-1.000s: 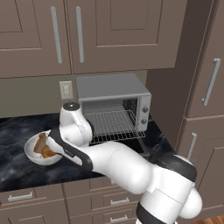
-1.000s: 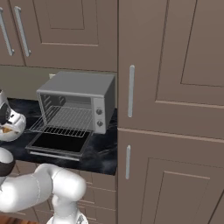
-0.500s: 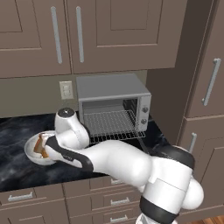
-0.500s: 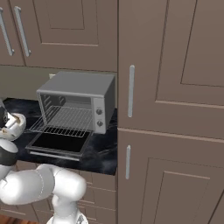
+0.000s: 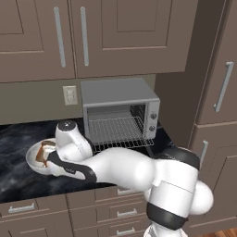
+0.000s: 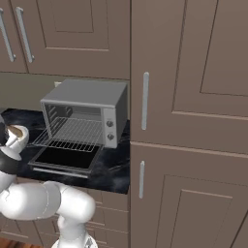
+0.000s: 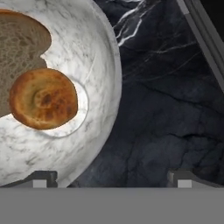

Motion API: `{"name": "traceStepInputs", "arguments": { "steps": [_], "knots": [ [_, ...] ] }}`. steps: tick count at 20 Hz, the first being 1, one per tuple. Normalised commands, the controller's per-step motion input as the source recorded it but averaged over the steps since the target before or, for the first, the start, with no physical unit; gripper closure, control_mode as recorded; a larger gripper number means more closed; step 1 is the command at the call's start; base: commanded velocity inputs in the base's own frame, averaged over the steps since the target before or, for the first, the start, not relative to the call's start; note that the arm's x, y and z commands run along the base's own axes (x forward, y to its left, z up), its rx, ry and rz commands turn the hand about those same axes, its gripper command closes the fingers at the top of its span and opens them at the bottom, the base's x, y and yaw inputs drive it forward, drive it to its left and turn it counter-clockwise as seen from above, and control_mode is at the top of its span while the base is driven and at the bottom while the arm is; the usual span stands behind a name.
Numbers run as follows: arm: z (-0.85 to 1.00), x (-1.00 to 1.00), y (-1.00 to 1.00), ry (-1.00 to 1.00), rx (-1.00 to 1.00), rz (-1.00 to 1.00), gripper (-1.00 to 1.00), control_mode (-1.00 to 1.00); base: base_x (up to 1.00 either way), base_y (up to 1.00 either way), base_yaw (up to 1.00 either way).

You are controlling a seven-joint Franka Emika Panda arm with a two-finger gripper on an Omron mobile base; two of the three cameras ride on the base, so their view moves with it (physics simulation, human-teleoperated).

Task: Pick up the heated bread from the toaster oven and place it in the bowl. Then move the bread bowl to the dining counter.

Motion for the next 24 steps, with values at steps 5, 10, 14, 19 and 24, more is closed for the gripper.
{"name": "traceStepInputs", "arguments": {
  "steps": [5, 10, 14, 19, 24],
  "knots": [
    [-0.14, 0.15, 0.07, 0.00, 0.00, -0.03, -1.00, -1.00, 0.00, 0.00, 0.00],
    [-0.04, 0.20, 0.10, 0.00, 0.00, -0.01, -1.00, -1.00, 0.00, 0.00, 0.00],
    [0.00, 0.10, 0.02, -0.03, 0.01, 0.00, -1.00, -1.00, 0.00, 0.00, 0.00],
    [-0.05, 0.06, -0.03, -0.04, 0.00, 0.00, -1.00, -1.00, 0.00, 0.00, 0.00],
    [-0.27, 0.05, -0.01, -0.02, 0.00, 0.00, -1.00, -1.00, 0.00, 0.00, 0.00]
  ]
}}
